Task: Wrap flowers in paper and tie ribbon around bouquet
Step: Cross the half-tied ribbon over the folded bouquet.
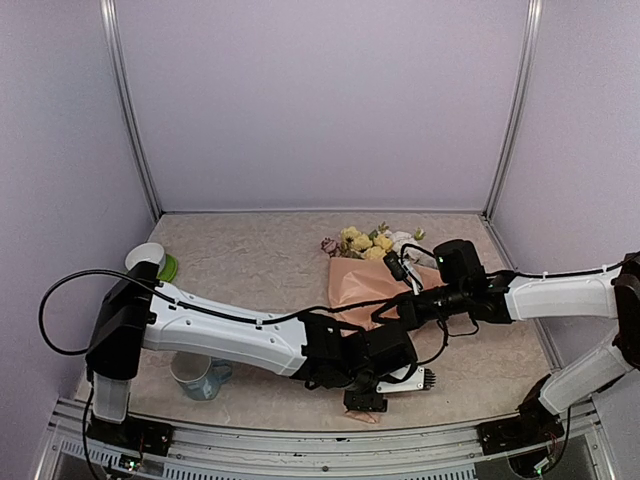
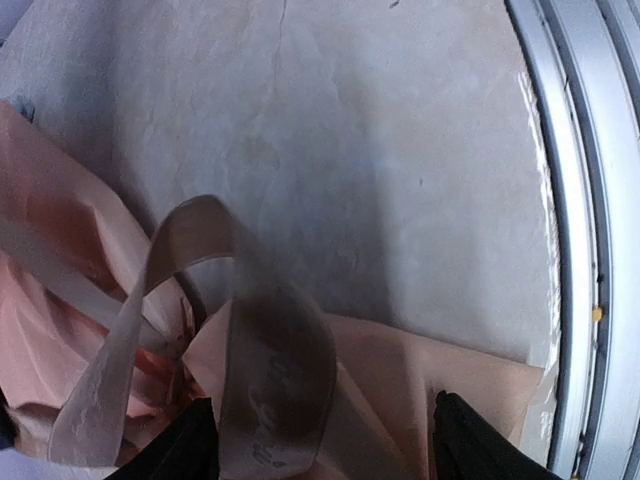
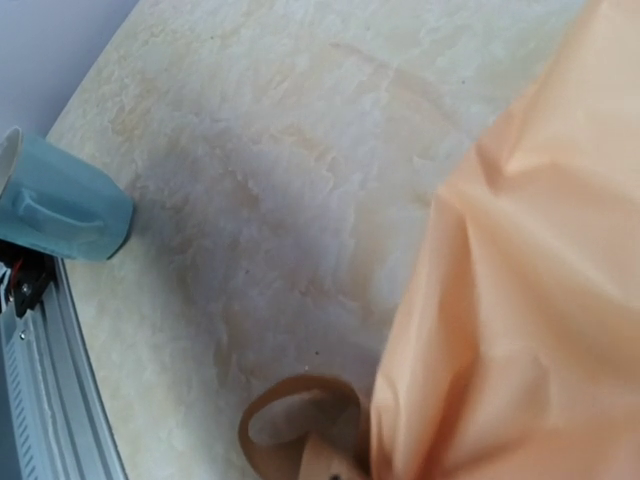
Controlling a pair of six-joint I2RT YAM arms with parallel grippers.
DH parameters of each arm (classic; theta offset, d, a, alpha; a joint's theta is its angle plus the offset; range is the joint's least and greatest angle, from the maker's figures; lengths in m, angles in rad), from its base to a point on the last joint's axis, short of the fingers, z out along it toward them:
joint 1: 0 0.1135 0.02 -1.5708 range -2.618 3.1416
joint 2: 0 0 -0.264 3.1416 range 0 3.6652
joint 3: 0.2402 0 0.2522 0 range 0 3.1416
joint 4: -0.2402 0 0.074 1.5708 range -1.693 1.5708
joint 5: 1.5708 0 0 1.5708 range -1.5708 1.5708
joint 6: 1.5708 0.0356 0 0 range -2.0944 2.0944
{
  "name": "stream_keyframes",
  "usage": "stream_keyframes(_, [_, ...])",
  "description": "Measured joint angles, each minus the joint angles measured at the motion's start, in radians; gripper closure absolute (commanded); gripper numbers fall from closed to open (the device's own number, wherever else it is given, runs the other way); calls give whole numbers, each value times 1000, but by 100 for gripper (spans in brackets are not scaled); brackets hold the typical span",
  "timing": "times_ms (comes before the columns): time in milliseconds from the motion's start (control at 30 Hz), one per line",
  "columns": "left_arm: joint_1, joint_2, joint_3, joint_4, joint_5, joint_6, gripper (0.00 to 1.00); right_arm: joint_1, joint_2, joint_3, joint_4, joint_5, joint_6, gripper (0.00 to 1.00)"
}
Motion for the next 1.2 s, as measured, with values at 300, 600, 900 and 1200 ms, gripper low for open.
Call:
stream_keyframes(300, [69, -242, -246, -15, 17, -10, 26, 0, 0, 1, -32, 0, -20, 100])
stream_keyframes(600, [154, -468, -394, 188, 246, -11, 34, 0, -2, 1, -33, -13, -32, 100])
stream_keyframes(900, [414, -293, -391, 271, 313, -159, 38, 0, -3, 0, -32, -23, -34, 100])
stream_keyframes(1200, [422, -117, -392, 283, 396, -213, 44, 0, -11, -4, -35, -19, -42, 100])
